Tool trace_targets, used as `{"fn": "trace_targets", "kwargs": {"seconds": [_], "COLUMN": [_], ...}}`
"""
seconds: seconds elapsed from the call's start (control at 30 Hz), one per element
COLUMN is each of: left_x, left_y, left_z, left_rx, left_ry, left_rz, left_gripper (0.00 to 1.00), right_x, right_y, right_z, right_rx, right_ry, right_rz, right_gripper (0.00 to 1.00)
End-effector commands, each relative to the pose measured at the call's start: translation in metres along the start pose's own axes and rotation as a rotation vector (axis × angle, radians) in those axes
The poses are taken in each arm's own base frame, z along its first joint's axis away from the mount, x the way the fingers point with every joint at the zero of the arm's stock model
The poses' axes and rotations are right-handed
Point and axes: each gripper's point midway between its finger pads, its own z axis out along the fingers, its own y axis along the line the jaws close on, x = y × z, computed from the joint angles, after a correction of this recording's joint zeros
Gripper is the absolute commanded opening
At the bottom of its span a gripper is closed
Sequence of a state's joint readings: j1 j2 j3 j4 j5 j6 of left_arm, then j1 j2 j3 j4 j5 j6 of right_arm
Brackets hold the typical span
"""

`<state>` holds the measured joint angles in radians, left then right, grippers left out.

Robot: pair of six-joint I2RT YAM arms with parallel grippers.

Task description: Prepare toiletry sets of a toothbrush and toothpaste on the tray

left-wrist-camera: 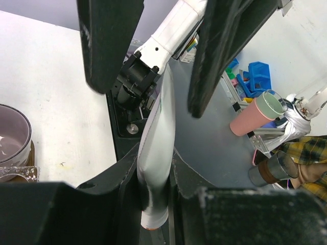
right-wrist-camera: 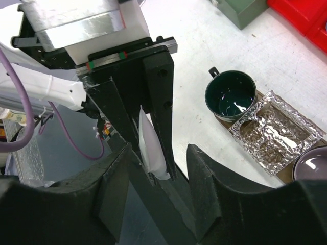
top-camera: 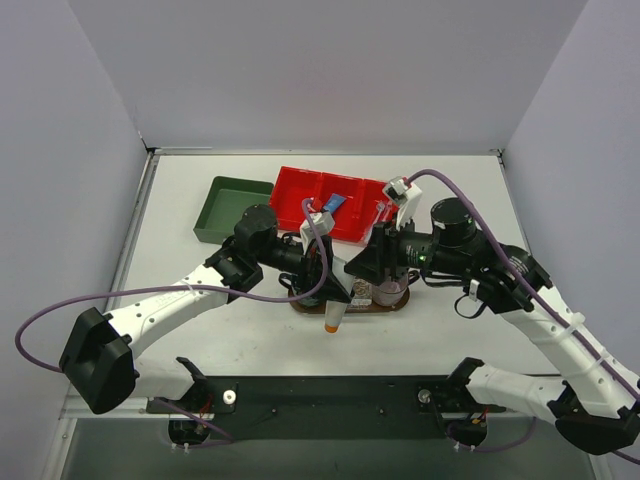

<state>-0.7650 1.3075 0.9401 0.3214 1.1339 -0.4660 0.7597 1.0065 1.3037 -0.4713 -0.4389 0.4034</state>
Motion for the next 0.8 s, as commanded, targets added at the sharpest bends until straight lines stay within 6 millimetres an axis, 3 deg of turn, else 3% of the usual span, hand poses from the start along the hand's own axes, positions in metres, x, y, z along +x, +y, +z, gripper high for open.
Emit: {"fn": "trace_targets", "kwargs": {"seconds": [0.0, 0.27, 0.4, 0.47, 0.5, 0.57, 0.6, 0.77], "left_x": [-0.022, -0.021, -0.023, -0.024, -0.026, -0.030, -0.035, -0.062], "left_y": [-0.011, -0.009, -0.006, -0.004, 0.000, 0.003, 0.009, 0.032], "left_z": [0.001, 0.001, 0.000, -0.001, -0.003, -0.008, -0.015, -0.060], "left_rx": [0.026, 0.015, -0.006, -0.021, -0.042, -0.069, -0.099, -0.314], "left_ry": [-0.021, -0.020, -0.026, -0.026, -0.033, -0.041, -0.055, -0.155], "left_rz": [0.086, 0.091, 0.091, 0.091, 0.098, 0.101, 0.110, 0.164], "left_gripper": [0.03, 0.03, 0.06, 0.14, 0.29, 0.43, 0.58, 0.76], "right_x": [-0.004, -0.003, 0.000, 0.000, -0.002, -0.006, -0.008, -0.022], "right_y": [0.010, 0.013, 0.015, 0.013, 0.008, 0.000, -0.004, -0.039], "right_z": [0.003, 0.011, 0.013, 0.012, 0.012, 0.007, 0.004, -0.022], "right_rx": [-0.037, -0.059, -0.073, -0.064, -0.036, 0.015, 0.040, 0.248], "right_ry": [0.015, 0.029, 0.042, 0.039, 0.024, -0.015, -0.032, -0.176], "right_rz": [0.002, 0.007, 0.010, 0.012, 0.010, 0.008, 0.003, -0.053], "right_gripper": [0.40, 0.20, 0.00, 0.00, 0.00, 0.00, 0.00, 0.00]}}
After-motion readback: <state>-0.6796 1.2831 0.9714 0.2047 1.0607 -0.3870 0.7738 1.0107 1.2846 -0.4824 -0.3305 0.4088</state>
